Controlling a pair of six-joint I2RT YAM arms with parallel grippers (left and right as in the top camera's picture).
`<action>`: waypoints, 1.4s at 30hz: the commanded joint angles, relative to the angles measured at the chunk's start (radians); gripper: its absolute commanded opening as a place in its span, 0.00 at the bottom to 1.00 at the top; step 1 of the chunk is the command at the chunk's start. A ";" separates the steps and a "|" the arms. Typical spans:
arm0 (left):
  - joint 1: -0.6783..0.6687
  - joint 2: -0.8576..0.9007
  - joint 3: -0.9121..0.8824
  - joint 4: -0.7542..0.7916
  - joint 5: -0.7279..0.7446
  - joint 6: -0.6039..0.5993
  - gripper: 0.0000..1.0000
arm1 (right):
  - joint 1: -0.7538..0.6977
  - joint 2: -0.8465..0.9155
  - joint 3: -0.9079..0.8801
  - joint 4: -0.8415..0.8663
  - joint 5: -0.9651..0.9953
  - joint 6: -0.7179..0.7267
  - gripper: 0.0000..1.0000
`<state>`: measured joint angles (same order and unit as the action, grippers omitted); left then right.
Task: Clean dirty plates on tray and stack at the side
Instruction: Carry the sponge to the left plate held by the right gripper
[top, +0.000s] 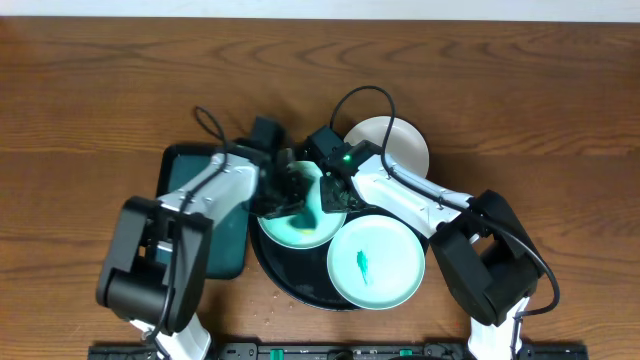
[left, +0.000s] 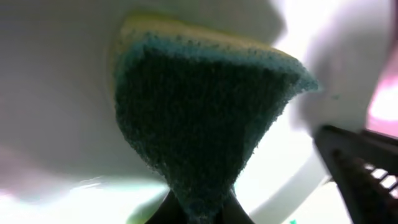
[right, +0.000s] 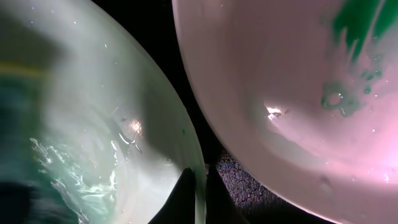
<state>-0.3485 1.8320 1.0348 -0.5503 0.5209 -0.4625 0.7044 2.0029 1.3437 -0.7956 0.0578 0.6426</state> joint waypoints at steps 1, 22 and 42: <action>-0.064 0.039 -0.005 0.054 0.060 -0.074 0.07 | 0.017 0.034 -0.012 -0.021 -0.014 -0.012 0.02; 0.132 0.039 -0.005 -0.012 -0.436 -0.123 0.07 | 0.016 0.034 -0.012 -0.034 -0.032 -0.008 0.02; 0.013 0.038 -0.005 -0.227 0.040 0.138 0.07 | 0.016 0.034 -0.012 -0.031 -0.033 -0.008 0.02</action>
<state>-0.2726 1.8252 1.0714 -0.7761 0.3710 -0.4072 0.7147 2.0029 1.3487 -0.8074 0.0181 0.6376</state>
